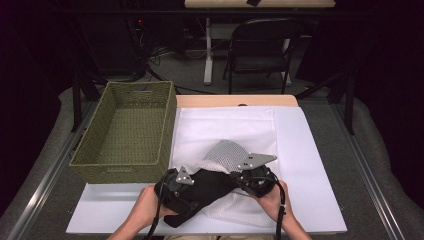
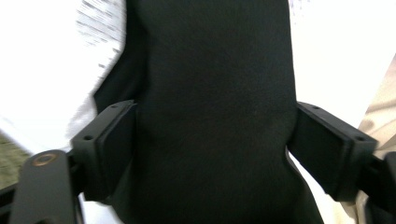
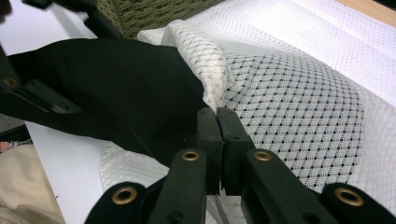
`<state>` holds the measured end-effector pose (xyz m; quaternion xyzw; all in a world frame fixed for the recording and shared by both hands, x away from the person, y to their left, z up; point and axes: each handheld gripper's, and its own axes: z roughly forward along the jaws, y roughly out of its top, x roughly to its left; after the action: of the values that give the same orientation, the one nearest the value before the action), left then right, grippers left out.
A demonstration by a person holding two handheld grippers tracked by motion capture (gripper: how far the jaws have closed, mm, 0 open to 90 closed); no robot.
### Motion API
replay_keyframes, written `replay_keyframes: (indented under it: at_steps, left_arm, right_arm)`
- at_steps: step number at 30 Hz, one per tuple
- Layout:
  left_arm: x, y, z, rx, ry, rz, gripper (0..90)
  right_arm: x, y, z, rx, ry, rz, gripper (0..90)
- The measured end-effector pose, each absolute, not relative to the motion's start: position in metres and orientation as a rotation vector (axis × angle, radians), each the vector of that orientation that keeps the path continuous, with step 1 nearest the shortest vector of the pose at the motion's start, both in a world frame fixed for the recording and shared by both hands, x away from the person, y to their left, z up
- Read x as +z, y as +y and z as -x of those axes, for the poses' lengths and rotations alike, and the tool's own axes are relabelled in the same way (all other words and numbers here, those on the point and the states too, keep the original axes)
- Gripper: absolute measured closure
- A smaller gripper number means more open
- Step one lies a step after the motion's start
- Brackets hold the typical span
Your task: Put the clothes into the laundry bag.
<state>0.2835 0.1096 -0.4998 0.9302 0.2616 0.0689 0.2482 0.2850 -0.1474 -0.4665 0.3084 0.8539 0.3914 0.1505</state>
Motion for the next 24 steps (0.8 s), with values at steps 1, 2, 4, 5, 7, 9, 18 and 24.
replay_keyframes:
  at_steps: [1, 2, 4, 5, 7, 9, 18, 24]
  left_arm:
    - [-0.504, 0.108, -0.284, 0.182, 0.711, -2.529, 23.3]
    - [-0.506, 0.108, -0.284, 0.177, 0.71, -2.52, 27.0]
    - [-0.51, 0.107, -0.284, 0.198, 0.687, -2.497, 37.7]
    - [-0.512, 0.108, -0.285, 0.201, 0.67, -2.488, 44.6]
    - [-0.515, 0.109, -0.288, 0.181, 0.665, -2.463, 53.2]
    - [-0.515, 0.11, -0.289, 0.177, 0.657, -2.459, 59.4]
    - [-0.501, 0.107, -0.289, 0.195, 0.696, -2.421, 66.8]
    - [-0.494, 0.096, -0.293, 0.216, 0.717, -2.42, 66.8]
  right_arm:
    - [-0.467, -0.147, -0.285, 1.121, 2.452, -0.885, 88.8]
    - [-0.467, -0.147, -0.284, 1.122, 2.453, -0.891, 88.8]
    - [-0.467, -0.147, -0.284, 1.122, 2.455, -0.885, 88.8]
    - [-0.467, -0.147, -0.284, 1.126, 2.452, -0.884, 88.8]
    - [-0.467, -0.146, -0.284, 1.123, 2.459, -0.881, 88.8]
    - [-0.468, -0.144, -0.285, 1.126, 2.467, -0.875, 88.8]
    - [-0.464, -0.143, -0.284, 1.134, 2.461, -0.866, 88.8]
    - [-0.465, -0.141, -0.285, 1.154, 2.464, -0.874, 88.9]
